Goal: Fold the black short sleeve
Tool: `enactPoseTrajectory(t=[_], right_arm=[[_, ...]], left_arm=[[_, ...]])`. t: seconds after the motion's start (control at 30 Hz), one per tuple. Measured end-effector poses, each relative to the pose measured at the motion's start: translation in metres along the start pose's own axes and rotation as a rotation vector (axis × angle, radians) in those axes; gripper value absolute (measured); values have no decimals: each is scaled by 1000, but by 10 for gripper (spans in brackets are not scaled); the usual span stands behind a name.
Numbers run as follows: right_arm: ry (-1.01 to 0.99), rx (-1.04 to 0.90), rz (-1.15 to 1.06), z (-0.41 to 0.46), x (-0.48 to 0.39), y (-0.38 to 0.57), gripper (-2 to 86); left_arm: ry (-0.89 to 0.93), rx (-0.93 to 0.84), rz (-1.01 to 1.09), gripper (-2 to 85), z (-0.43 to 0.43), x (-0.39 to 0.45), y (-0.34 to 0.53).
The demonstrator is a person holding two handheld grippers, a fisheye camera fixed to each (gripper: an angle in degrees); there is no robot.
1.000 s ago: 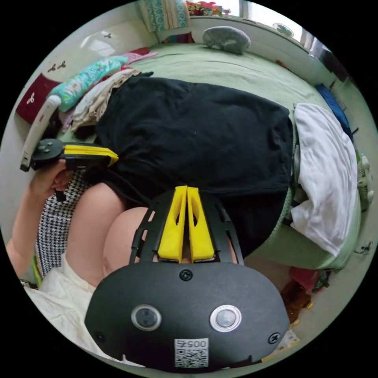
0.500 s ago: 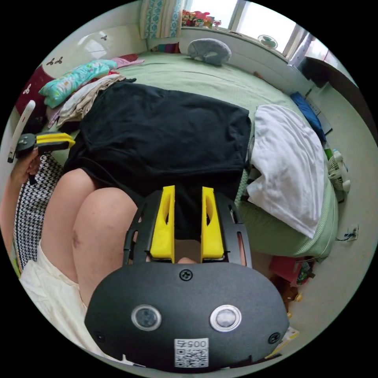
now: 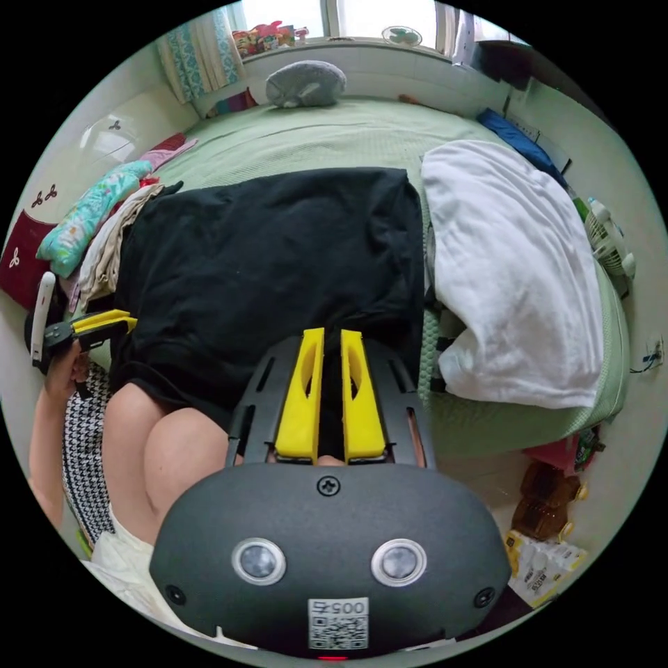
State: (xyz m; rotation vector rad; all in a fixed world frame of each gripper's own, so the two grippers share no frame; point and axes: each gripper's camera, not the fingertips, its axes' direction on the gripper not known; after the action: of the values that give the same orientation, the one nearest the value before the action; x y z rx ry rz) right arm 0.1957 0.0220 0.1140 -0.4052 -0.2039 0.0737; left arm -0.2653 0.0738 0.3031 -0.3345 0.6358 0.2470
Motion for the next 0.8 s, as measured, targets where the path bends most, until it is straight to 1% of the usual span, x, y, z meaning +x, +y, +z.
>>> enactPoseTrajectory(t=[0.07, 0.17, 0.33, 0.6, 0.7, 0.8], right_arm=[[-3, 10, -3, -3, 2, 1, -9], [-20, 53, -3, -17, 5, 7, -13], [-98, 102, 0, -44, 9, 16, -14], [-105, 175, -18, -83, 11, 27, -15], [-93, 144, 6, -75, 17, 28, -14], [-73, 5, 15, -37, 21, 26, -6]], left_arm=[[-11, -2, -3, 25, -4, -2, 0], [14, 19, -15, 10, -15, -8, 2], [83, 78, -25, 2, -44, -24, 11], [162, 150, -29, 0, -91, -49, 29], [156, 96, -43, 1, -77, -56, 29], [42, -29, -99, 3, -42, -61, 25]])
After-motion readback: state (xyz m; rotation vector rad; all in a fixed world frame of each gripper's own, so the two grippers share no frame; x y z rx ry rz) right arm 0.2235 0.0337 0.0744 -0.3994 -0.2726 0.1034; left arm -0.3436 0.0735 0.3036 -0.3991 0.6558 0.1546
